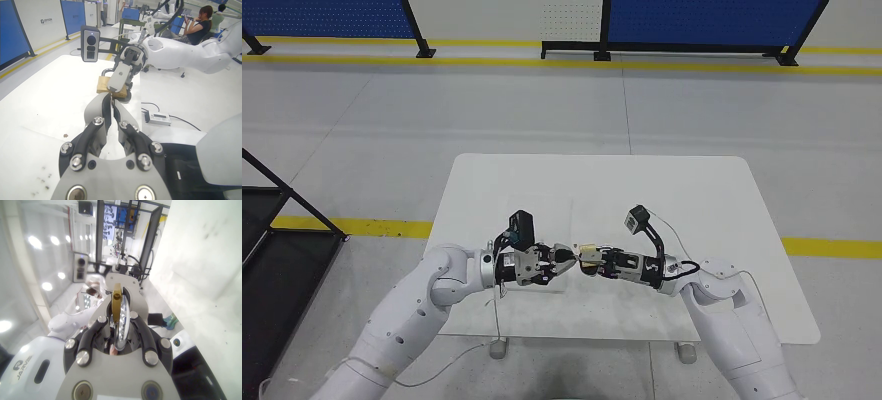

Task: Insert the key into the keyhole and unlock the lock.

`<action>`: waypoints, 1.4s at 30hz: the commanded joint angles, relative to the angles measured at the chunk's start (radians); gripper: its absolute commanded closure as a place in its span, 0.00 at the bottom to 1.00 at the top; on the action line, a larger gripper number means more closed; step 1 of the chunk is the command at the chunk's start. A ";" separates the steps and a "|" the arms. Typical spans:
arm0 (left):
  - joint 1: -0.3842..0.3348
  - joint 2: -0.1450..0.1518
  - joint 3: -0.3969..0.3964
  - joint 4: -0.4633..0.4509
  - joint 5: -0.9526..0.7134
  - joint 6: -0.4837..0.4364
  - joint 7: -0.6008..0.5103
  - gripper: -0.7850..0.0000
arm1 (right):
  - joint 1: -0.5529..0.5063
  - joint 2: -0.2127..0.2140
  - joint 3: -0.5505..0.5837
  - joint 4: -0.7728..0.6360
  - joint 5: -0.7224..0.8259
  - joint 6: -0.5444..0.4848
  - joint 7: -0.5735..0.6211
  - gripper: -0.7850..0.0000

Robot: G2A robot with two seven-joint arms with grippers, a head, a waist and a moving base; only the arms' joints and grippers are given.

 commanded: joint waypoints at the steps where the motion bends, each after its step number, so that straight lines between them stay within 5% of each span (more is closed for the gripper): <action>1: 0.007 0.003 -0.016 -0.001 -0.003 -0.008 0.012 0.00 | 0.000 0.000 0.000 0.000 0.000 0.000 0.000 1.00; 16: 0.122 0.037 -0.263 0.004 -0.049 -0.027 0.136 0.00 | 0.000 0.000 0.000 0.000 0.000 0.000 0.000 1.00; 22: 0.122 0.037 -0.263 0.004 -0.049 -0.027 0.136 0.00 | 0.000 0.000 -0.001 -0.001 -0.008 0.001 -0.005 1.00; 29: 0.122 0.037 -0.263 0.004 -0.049 -0.027 0.136 0.00 | 0.042 0.022 0.016 0.021 -0.238 0.090 -0.064 1.00; 42: 0.122 0.037 -0.263 0.004 -0.049 -0.027 0.136 0.00 | 0.172 0.013 -0.115 0.218 -0.431 0.230 -0.101 1.00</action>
